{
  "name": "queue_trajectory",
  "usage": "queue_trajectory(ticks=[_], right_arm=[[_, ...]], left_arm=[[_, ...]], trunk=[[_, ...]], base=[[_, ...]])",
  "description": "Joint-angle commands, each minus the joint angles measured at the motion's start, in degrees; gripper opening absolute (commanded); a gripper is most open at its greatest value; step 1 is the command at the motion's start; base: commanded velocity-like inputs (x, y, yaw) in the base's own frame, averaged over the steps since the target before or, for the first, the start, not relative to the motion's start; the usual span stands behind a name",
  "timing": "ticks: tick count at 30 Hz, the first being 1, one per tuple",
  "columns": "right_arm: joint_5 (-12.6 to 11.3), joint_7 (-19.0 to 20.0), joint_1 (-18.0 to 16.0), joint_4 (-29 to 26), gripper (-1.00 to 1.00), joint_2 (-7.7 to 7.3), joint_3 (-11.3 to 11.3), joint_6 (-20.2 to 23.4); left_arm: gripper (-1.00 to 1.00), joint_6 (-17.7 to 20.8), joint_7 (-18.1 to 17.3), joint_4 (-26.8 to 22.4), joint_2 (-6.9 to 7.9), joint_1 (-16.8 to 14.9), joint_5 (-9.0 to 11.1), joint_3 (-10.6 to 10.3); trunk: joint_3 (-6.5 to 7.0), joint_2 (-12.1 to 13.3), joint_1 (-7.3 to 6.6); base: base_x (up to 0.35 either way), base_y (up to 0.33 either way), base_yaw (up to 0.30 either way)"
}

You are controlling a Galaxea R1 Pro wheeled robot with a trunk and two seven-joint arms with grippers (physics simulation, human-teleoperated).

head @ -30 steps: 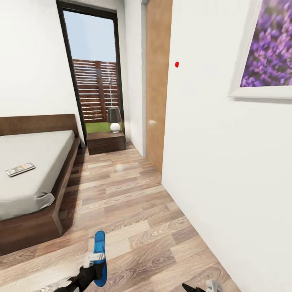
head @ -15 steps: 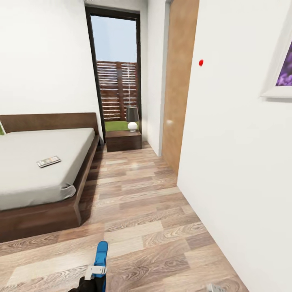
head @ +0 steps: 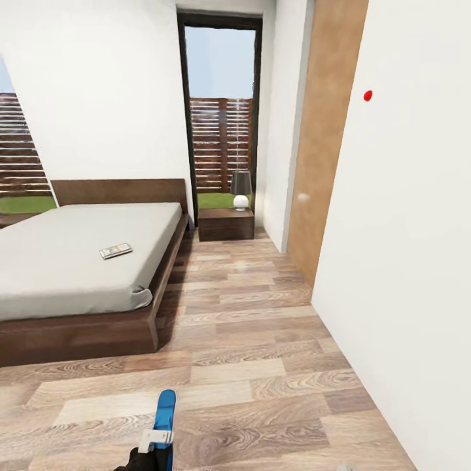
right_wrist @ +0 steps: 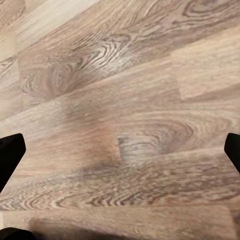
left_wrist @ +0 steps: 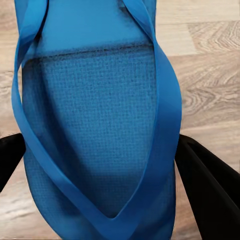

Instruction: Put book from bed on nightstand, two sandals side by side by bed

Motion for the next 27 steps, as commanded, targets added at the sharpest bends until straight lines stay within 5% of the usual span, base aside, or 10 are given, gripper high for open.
queue_trajectory(ticks=[1,27], right_arm=[[-0.23,0.16,-0.02,0.04,1.00,-0.03,0.04,-0.06],[-0.19,0.05,-0.02,0.05,1.00,0.00,0.04,-0.14]], left_arm=[[-1.00,-0.16,-0.21,0.08,-0.01,-0.05,0.64,-0.45],[-1.00,-0.15,-0.21,0.13,-1.32,0.12,0.71,-0.42]], trunk=[[-0.08,-0.02,-0.01],[-0.82,-0.02,-0.01]], base=[[0.000,0.000,0.280],[0.000,0.000,0.280]])
